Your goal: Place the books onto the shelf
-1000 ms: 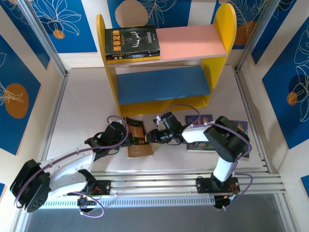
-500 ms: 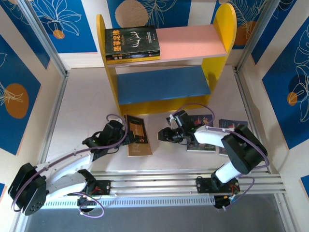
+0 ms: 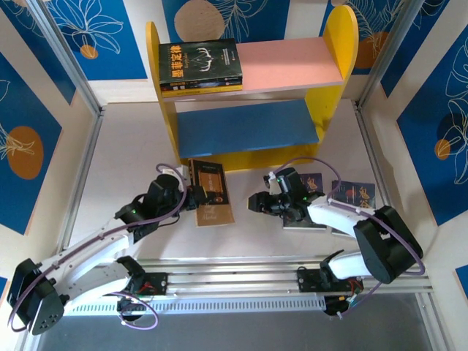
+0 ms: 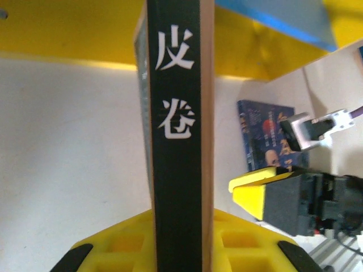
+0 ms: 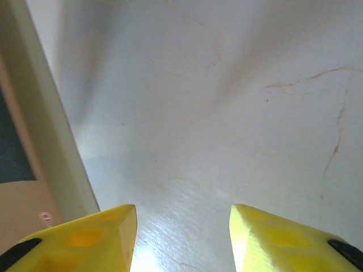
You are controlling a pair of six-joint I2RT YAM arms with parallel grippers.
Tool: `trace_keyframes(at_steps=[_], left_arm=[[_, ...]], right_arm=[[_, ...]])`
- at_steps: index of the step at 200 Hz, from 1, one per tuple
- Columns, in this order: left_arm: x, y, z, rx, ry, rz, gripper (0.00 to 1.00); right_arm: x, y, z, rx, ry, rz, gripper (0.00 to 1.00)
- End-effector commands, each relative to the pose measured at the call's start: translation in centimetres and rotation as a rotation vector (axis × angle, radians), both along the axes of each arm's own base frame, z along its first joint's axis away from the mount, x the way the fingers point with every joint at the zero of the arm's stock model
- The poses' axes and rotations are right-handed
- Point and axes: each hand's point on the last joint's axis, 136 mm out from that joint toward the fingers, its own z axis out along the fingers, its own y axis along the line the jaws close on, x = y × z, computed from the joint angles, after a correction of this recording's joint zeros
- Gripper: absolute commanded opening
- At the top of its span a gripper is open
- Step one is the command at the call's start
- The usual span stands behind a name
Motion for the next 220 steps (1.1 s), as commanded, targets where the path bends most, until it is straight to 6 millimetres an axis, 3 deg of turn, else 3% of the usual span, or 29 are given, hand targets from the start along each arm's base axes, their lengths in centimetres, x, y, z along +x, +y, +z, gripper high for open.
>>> trace_keyframes(at_steps=[1, 31, 65, 147, 220], left_arm=[[1.1, -0.9, 7.1, -0.134, -0.161, -0.011, 0.00], [1.9, -1.0, 10.7, -0.172, -0.244, 0.011, 0.00], [3.5, -0.6, 12.8, -0.203, -0.313, 0.091, 0.00], [8.1, -3.3, 15.9, -0.322, -0.417, 0.163, 0.00], [8.8, -2.9, 17.5, -0.455, -0.502, 0.272, 0.00]], right_arm=[[-0.3, -0.1, 1.4, 0.047, -0.017, -0.003, 0.49], [0.1, -0.5, 4.1, 0.098, -0.076, -0.032, 0.53], [0.4, -1.6, 7.3, 0.162, -0.139, -0.084, 0.58], [0.9, -1.9, 13.1, 0.315, -0.249, -0.137, 0.72], [1.6, -1.7, 15.5, 0.437, -0.292, -0.218, 0.86]])
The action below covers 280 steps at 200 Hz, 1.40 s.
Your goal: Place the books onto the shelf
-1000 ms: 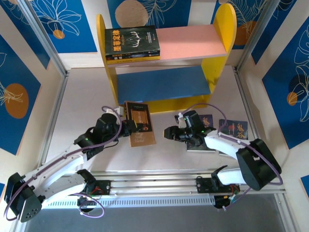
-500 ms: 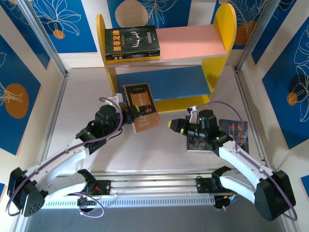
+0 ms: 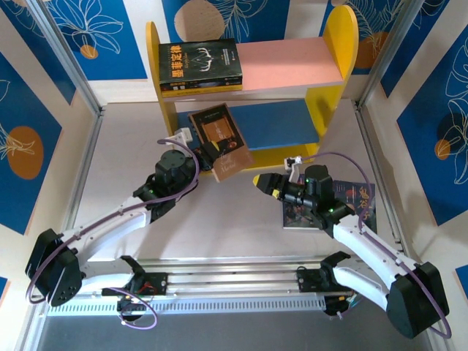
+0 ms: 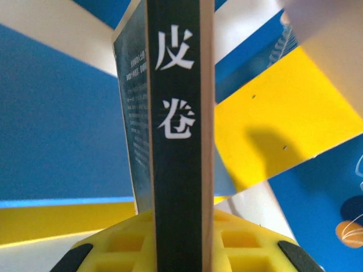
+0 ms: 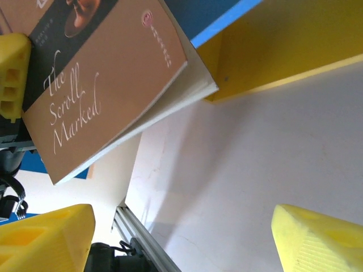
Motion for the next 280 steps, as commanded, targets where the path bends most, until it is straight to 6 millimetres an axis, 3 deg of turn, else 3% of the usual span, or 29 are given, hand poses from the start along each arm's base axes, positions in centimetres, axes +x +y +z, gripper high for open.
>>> trace_keyframes(at_steps=[1, 74, 152, 280], left_arm=[[0.0, 0.6, 5.8, -0.181, -0.160, 0.057, 0.00], [-1.2, 1.0, 5.2, -0.250, -0.200, 0.140, 0.00], [-1.7, -1.2, 5.1, -0.331, -0.216, 0.090, 0.00], [-2.8, -3.7, 4.9, -0.408, -0.264, 0.065, 0.00]], right_arm=[[0.4, 0.0, 2.1, 0.080, -0.051, -0.045, 0.86], [0.5, 2.0, 4.2, 0.122, -0.107, -0.040, 0.94], [2.0, 3.4, 5.6, 0.175, -0.125, -0.039, 0.95], [3.6, 2.3, 5.0, 0.276, -0.096, -0.179, 0.90]])
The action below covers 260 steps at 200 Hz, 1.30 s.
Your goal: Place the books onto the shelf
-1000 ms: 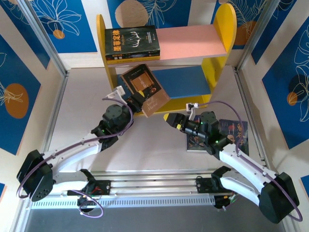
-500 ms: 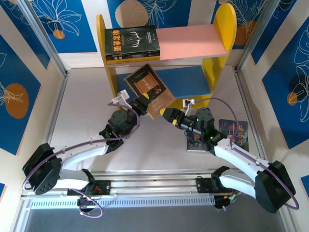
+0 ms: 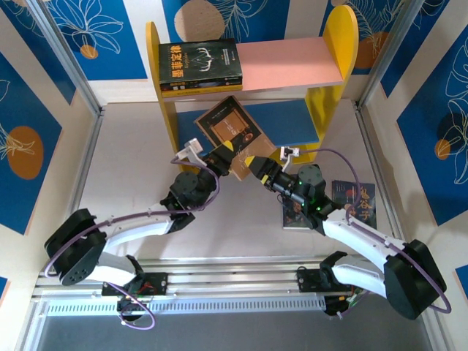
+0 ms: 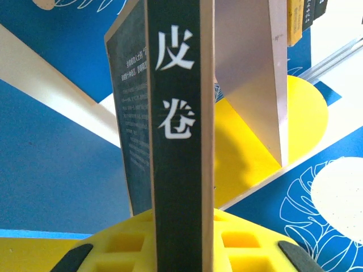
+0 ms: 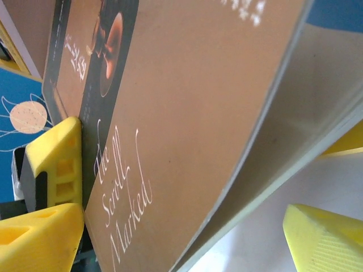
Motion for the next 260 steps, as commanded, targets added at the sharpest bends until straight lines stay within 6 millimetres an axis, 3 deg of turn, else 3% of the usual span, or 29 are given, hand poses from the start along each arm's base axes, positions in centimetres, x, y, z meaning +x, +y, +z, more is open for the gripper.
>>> trace_keyframes(at_steps=[1, 40, 107, 158, 215, 260], left_arm=[[-0.9, 0.5, 3.4, -0.135, -0.090, 0.017, 0.00], [-1.6, 0.2, 2.7, -0.162, -0.096, 0.050, 0.00], [-2.0, -0.1, 1.9, -0.151, -0.081, 0.090, 0.00], [-2.0, -0.2, 1.5, -0.155, -0.067, 0.102, 0.00], [-1.8, 0.4, 0.4, -0.128, -0.004, 0.128, 0.39], [-1.6, 1.7, -1.1, -0.005, 0.105, 0.188, 0.48]], right_arm=[[0.5, -0.5, 0.3, 0.039, -0.006, -0.051, 0.90], [0.7, -0.8, 0.2, 0.053, -0.001, -0.071, 0.80], [0.8, -1.3, 0.0, 0.058, 0.006, -0.082, 0.39], [1.0, -1.6, -0.2, 0.048, 0.018, -0.082, 0.16], [1.0, -2.0, 0.4, 0.016, -0.011, -0.077, 0.06], [1.2, -2.9, 0.8, -0.019, -0.036, -0.085, 0.06]])
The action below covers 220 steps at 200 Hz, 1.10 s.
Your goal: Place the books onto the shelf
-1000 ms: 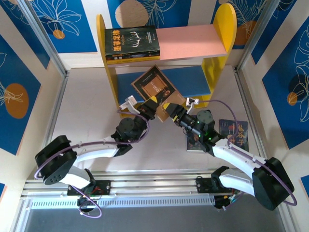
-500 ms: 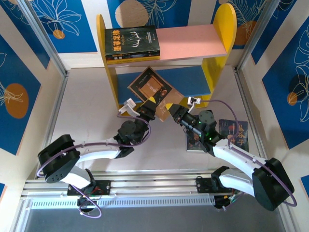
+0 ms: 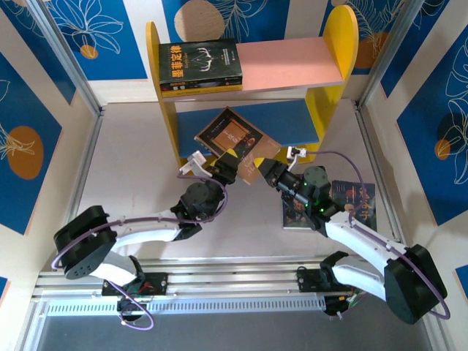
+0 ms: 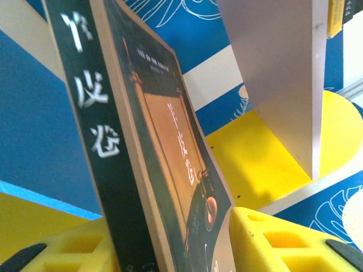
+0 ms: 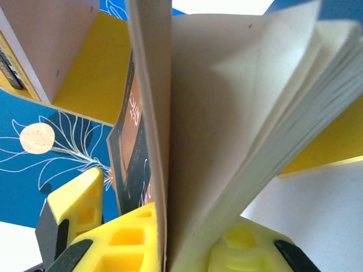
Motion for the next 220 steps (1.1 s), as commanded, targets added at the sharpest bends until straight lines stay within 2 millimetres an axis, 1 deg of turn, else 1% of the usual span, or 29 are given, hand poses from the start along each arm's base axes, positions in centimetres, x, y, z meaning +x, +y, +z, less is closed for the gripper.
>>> trace_keyframes(at_steps=[1, 14, 48, 82, 110, 136, 175, 203, 220], left_arm=[[-0.5, 1.4, 1.7, 0.000, 0.030, 0.041, 0.48], [-0.5, 1.7, 1.3, 0.064, 0.065, 0.049, 0.50], [-0.2, 2.2, 1.0, 0.220, 0.128, 0.020, 0.51], [0.0, 3.1, 0.2, 0.363, 0.188, -0.053, 0.53], [-0.2, 3.9, -0.5, 0.492, 0.243, -0.136, 0.54], [-0.8, 4.2, -1.2, 0.598, 0.277, -0.221, 0.54], [-1.9, 5.1, -1.7, 0.682, 0.297, -0.296, 0.55], [-2.7, 6.4, -1.7, 0.746, 0.310, -0.316, 0.56], [-3.1, 7.4, -1.6, 0.776, 0.319, -0.308, 0.57]], right_arm=[[0.5, -0.8, 0.5, -0.052, -0.044, -0.024, 0.06], [0.6, -0.9, 0.6, -0.067, -0.045, -0.015, 0.06], [1.0, -0.9, 1.0, -0.108, -0.056, 0.012, 0.06], [1.6, -1.5, 1.4, -0.153, -0.064, 0.035, 0.06], [2.2, -1.9, 2.0, -0.195, -0.076, 0.069, 0.06], [2.9, -2.0, 2.7, -0.222, -0.078, 0.136, 0.06], [3.9, -1.4, 3.6, -0.256, -0.083, 0.257, 0.06], [5.0, -0.9, 4.0, -0.266, -0.092, 0.345, 0.07], [5.8, -0.5, 3.9, -0.276, -0.091, 0.391, 0.07]])
